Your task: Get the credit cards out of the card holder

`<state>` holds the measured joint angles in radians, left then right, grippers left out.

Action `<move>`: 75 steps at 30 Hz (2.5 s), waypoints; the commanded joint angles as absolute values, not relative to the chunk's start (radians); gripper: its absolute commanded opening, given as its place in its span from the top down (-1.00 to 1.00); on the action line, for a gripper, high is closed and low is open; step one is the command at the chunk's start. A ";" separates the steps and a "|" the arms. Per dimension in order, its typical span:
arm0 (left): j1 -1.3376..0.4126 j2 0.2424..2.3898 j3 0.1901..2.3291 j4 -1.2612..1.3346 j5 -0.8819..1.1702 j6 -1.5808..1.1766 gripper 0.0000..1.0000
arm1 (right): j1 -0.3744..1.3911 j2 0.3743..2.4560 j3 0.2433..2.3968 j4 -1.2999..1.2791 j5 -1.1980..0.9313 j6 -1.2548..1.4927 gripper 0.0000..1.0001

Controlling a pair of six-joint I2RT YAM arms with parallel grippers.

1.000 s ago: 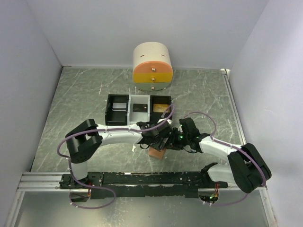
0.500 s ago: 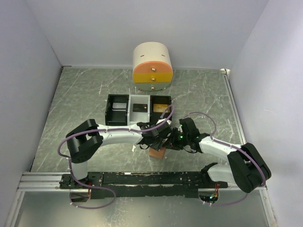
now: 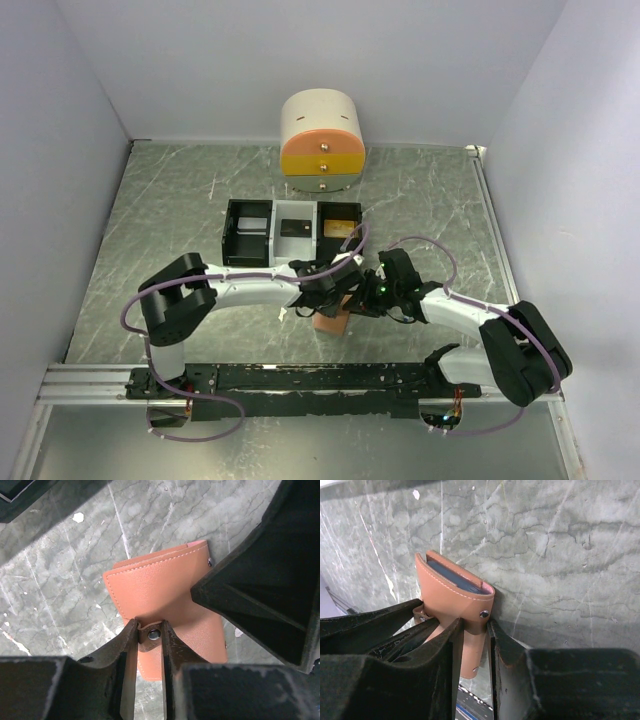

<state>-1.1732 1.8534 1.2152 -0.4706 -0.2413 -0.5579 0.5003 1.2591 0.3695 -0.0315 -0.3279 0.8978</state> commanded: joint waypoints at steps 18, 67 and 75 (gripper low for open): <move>-0.982 1.648 0.850 -0.019 0.201 -0.703 0.86 | 0.497 1.328 0.328 -0.106 -0.209 0.845 0.48; -1.075 1.701 1.063 -0.484 -0.203 -0.777 -0.10 | 0.498 1.318 0.437 -0.212 -0.160 0.767 0.28; -1.075 1.682 1.061 -0.476 -0.223 -0.775 0.02 | 0.499 1.319 0.440 -0.213 -0.160 0.764 0.28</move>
